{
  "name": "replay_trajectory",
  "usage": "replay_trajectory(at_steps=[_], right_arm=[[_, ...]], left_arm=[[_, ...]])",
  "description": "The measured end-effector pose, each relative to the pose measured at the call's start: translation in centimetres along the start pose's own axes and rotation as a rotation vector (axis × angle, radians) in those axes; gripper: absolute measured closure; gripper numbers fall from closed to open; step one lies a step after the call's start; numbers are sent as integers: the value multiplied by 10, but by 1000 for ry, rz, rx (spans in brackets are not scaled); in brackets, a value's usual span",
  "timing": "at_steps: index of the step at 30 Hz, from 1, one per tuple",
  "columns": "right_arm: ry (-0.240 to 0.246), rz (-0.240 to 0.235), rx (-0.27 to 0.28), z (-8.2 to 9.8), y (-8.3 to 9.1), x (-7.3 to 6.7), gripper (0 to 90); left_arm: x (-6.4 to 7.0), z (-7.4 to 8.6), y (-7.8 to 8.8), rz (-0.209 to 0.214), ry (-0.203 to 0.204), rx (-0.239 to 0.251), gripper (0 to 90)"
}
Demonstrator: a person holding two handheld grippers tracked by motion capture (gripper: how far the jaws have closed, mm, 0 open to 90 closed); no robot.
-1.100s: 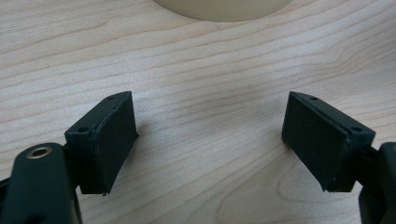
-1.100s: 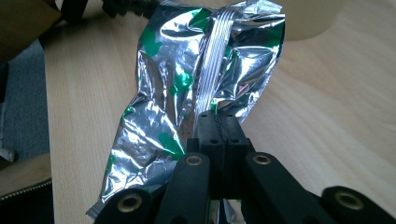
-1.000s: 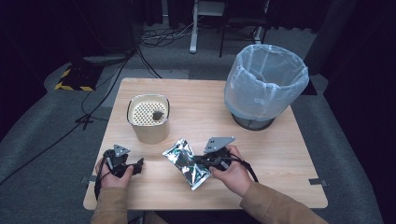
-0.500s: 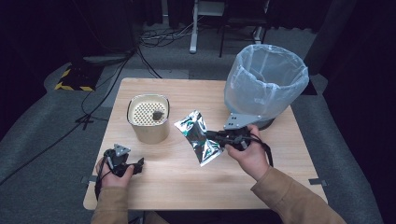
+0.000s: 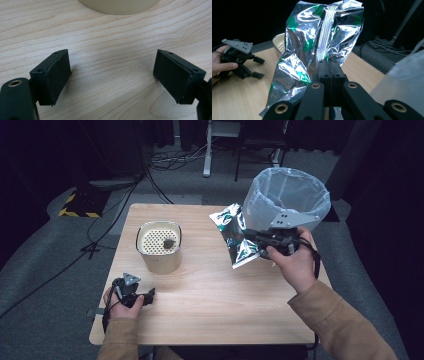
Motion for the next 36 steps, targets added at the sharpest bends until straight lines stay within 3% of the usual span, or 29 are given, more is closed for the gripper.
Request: replay_trajectory(at_steps=[10, 18, 36], right_arm=[[6, 108, 41, -34, 33, 42, 900], [11, 197, 39, -50, 53, 76, 900], [-38, 400, 30, -66, 67, 167, 900]], left_arm=[[0, 0, 0, 0, 1, 0, 147], [0, 0, 0, 0, 0, 0, 147], [1, -2, -3, 9, -1, -5, 130]])
Point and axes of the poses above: each handheld gripper's, and its own axes: y roughly backward along the jaws, z roughly out of its underside, x roughly to its right, the point moved 10 cm from there along -y, roughly forward along the jaws, and after that the axes turned 6 degrees about x, right-handed, at the moved point
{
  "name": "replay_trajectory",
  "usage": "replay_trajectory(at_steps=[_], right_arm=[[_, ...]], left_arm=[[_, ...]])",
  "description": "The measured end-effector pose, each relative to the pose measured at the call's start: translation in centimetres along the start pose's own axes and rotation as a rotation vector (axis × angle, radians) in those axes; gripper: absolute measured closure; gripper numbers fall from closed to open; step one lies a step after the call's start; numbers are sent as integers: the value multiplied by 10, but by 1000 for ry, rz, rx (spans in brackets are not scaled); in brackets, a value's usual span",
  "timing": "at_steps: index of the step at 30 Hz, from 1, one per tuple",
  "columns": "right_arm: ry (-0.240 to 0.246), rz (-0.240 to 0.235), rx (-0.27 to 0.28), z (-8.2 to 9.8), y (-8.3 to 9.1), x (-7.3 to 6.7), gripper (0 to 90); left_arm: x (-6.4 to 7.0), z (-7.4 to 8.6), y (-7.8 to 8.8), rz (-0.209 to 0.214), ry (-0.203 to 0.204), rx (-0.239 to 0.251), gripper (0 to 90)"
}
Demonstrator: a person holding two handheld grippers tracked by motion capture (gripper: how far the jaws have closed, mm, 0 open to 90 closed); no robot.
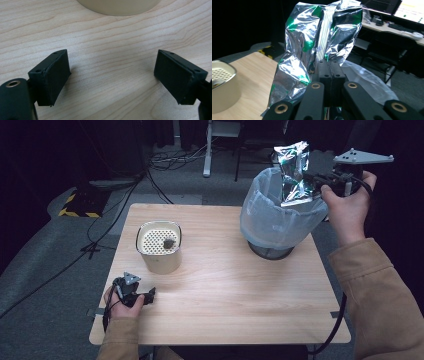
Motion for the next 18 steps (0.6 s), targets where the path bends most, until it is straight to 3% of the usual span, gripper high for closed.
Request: replay_trajectory(at_steps=[10, 13, 18], right_arm=[[-3, 86, -70, 12, -26, 31, 900], [-18, 93, -95, 20, -35, 32, 900], [8, 99, -142, 33, -49, 32, 900]], left_arm=[[0, -1, -2, -3, 1, -3, 116], [0, -1, -2, -2, -1, -3, 116], [0, -1, -2, -3, -2, -3, 117]])
Point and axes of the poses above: each handheld gripper's, and its own axes: y roughly backward along the jaws, z roughly out of its underside, x roughly to its right, the point moved 10 cm from there along -y, roughly forward along the jaws, and after that the axes turned 6 degrees about x, right-handed, at the moved point
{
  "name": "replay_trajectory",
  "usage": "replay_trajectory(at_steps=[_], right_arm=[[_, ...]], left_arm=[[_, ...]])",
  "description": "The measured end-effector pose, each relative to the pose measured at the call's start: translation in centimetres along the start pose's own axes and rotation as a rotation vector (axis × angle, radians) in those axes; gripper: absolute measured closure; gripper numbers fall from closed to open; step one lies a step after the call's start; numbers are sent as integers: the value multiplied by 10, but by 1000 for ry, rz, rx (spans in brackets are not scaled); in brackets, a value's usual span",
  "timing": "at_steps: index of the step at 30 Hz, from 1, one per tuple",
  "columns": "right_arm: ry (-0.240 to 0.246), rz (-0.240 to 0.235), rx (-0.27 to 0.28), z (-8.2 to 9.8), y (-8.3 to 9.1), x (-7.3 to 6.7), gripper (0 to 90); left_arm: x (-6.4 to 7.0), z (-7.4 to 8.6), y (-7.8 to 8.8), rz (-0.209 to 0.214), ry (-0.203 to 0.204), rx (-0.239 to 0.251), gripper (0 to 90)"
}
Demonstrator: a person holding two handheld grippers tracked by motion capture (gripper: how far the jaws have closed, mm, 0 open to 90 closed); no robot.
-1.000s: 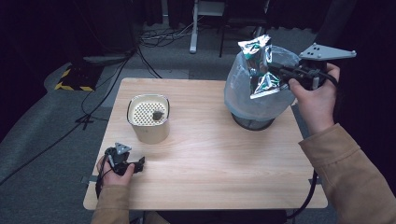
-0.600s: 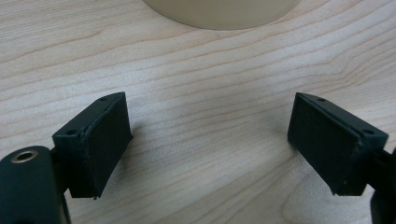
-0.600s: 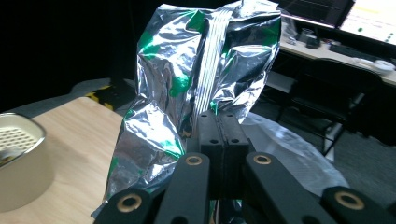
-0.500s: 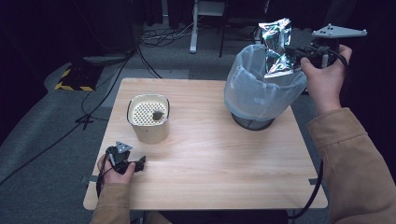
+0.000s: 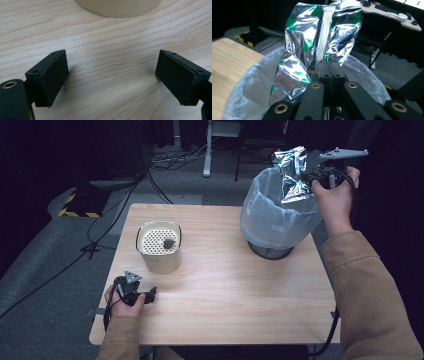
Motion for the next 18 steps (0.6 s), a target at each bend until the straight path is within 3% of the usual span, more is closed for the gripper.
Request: replay_trajectory(at_steps=[7, 8, 10, 12, 14, 18], right_arm=[[15, 5, -39, 12, -15, -3, 874], [7, 15, -42, 13, -16, -3, 819], [-7, 38, -30, 12, -18, 0, 605], [-37, 60, 12, 10, -19, 4, 452], [-45, 79, 45, 6, -16, 7, 386], [-49, 73, 74, 1, -8, 8, 376]], left_arm=[[0, 0, 0, 0, 1, 1, 117], [0, 0, 0, 0, 2, 4, 117], [0, 0, 0, 0, 1, 1, 117], [0, 0, 0, 0, 1, 0, 117], [0, 0, 0, 0, 3, 1, 117], [0, 0, 0, 0, 3, 1, 117]])
Point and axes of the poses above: each handheld gripper's, and its own axes: y roughly backward along the jaws, z roughly out of its underside, x roughly to its right, the point moved 10 cm from there along -y, roughly forward along the jaws, and after that the axes turned 6 degrees about x, right-handed, at the moved point
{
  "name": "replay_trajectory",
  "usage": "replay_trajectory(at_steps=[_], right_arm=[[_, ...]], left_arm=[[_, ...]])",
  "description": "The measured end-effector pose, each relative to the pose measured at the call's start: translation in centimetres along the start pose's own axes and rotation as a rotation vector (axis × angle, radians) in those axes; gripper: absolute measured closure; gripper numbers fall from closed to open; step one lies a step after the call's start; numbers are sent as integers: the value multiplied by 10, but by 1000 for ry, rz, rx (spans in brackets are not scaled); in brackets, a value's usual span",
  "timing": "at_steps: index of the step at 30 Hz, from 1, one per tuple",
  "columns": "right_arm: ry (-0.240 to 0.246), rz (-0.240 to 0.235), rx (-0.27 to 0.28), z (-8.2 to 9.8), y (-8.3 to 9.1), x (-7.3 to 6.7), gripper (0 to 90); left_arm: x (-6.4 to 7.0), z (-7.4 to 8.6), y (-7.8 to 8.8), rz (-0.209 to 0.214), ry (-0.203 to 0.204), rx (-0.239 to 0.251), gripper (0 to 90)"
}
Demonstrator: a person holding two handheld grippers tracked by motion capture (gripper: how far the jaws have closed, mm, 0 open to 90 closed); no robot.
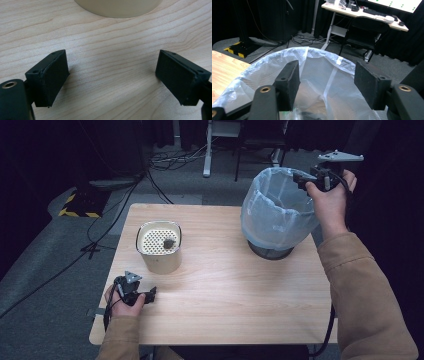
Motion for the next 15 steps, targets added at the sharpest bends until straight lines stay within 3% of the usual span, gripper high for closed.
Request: replay_trajectory(at_steps=[8, 15], right_arm=[[-2, -29, 11, -1, 11, -2, 371], [-25, -102, 19, 3, 27, -11, 328]], left_arm=[[0, 0, 0, 1, -2, -1, 117], [0, 0, 0, -1, -2, 0, 117]])
Point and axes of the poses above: each handheld gripper's, and its own axes: y roughly backward along the jaws, z roughly out of its underside, x roughly to its right, the point moved 10 cm from there along -y, roughly forward along the jaws, and after that the axes turned 6 degrees about x, right-handed, at the moved point
